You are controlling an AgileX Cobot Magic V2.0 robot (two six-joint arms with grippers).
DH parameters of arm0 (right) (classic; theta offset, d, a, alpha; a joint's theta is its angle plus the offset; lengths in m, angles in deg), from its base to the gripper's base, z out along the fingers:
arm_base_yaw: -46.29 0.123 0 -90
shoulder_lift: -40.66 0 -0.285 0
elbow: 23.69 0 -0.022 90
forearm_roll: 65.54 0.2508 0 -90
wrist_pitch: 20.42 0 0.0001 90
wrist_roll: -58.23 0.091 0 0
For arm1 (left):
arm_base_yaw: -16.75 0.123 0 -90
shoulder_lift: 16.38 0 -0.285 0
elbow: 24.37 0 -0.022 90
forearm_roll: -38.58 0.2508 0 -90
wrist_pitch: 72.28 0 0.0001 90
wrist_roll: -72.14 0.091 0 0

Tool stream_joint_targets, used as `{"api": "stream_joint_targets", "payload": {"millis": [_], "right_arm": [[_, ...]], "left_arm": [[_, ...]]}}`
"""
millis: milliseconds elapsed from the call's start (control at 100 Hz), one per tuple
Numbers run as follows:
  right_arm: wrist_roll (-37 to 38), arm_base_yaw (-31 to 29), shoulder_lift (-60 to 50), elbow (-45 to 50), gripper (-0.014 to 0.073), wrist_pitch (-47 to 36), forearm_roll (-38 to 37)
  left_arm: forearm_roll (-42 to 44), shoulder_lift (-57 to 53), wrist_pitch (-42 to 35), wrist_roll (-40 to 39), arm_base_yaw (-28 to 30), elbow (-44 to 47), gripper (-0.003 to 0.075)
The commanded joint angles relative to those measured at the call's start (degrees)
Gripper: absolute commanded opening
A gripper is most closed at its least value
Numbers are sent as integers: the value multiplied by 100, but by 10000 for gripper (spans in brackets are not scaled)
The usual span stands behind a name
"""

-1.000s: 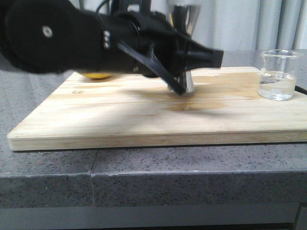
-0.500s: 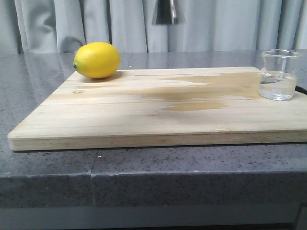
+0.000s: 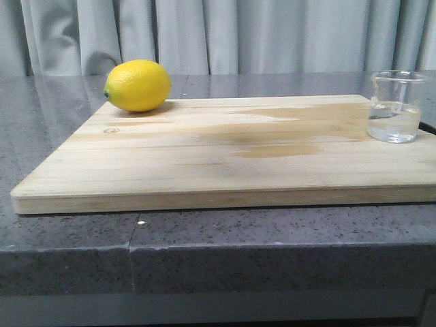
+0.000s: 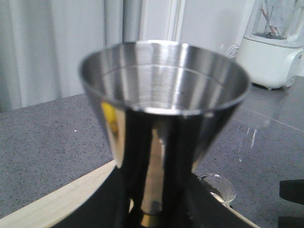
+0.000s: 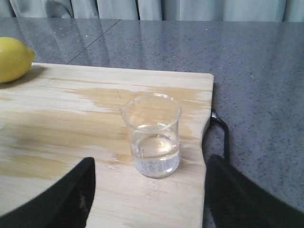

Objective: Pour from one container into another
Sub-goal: 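Reach the right gripper to the glass beaker and grasp it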

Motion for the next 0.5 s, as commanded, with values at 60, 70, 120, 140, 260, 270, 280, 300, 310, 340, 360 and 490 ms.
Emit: {"api": "stream_joint_targets", "payload": {"millis": [60, 70, 120, 140, 260, 270, 280, 300, 310, 340, 360, 490], "right_arm": [[-52, 6, 606, -93, 447, -1329, -23], [-52, 6, 644, -93, 447, -1396, -23], [-52, 6, 951, -93, 447, -1693, -23], [-52, 6, 1031, -93, 447, -1818, -23], [-52, 6, 1738, -93, 447, -2519, -99], [-52, 6, 1773, -93, 447, -2556, -99], [-52, 6, 1809, -93, 447, -2624, -111], [-52, 6, 1913, -93, 447, -2688, -109], [-52, 6, 1979, -93, 447, -2750, -109], [-52, 6, 2108, -93, 447, -2881, -109], [-52, 6, 2198, -93, 447, -2982, -109], [-52, 6, 2621, -93, 447, -3609, -165]], "left_arm": [[-26, -218, -414, 7, -7, -178, -19], [-26, -218, -406, 7, -7, -178, -19], [-26, -218, -391, 7, -7, -178, -19], [-26, -218, -374, 7, -7, -178, -19], [-26, -218, -307, 7, -7, -178, -19], [-26, -218, -293, 7, -7, -178, -19], [-26, -218, -293, 7, -7, -178, -19], [-26, -218, -293, 7, -7, -178, -19], [-26, -218, -282, 7, -7, -178, -19], [-26, -218, -282, 7, -7, -178, -19], [-26, -218, -276, 7, -7, -178, -19], [-26, -218, -276, 7, -7, -178, -19]]}}
